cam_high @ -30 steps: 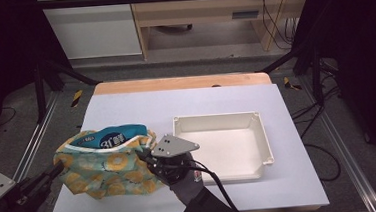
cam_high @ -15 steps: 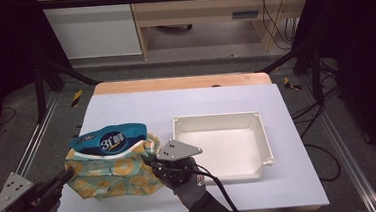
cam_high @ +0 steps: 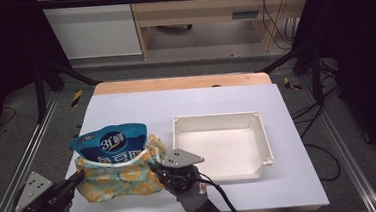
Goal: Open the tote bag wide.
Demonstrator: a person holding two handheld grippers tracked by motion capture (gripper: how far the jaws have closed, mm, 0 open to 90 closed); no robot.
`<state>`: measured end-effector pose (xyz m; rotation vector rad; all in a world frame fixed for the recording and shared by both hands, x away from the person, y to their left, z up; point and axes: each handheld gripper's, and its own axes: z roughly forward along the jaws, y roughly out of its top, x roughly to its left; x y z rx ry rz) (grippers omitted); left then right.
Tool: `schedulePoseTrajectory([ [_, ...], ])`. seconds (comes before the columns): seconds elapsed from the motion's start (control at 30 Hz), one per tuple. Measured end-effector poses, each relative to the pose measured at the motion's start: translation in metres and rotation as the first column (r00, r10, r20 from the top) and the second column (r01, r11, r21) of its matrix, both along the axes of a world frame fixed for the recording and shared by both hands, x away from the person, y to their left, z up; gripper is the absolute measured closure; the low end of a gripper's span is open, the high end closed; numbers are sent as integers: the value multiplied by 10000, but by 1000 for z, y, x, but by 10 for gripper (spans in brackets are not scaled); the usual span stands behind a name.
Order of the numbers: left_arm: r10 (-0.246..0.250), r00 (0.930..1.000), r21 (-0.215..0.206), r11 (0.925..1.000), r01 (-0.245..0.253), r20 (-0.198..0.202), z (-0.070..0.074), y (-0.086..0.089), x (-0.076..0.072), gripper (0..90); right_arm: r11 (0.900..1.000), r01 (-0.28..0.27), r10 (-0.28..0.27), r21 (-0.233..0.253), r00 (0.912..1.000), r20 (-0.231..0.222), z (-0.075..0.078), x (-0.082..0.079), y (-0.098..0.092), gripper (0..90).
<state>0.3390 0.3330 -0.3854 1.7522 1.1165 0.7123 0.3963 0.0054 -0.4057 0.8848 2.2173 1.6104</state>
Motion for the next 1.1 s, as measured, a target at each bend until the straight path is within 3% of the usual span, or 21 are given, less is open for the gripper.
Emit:
schedulePoseTrajectory([
  [0.3, -129, 9985, 350, 9993, 148, -536, -19, -1, 7, 895, 9999, 78, -82, -144, 9997, -245, -18, -4, 4, 892],
  [0.57, -272, 9928, 835, 9958, 371, -1163, -35, -6, 13, 895, 9992, 178, -194, -352, 9987, -475, -36, -7, 7, 893],
  [0.7, -260, 9873, 1194, 9918, 451, -1566, -43, -7, 17, 895, 9982, 236, -268, -544, 9979, -584, -45, -8, 11, 893],
  [1.1, -288, 9699, 1704, 9828, 717, -2416, -60, -12, 26, 894, 9942, 416, -522, -989, 9928, -1076, -72, -7, 16, 892],
])
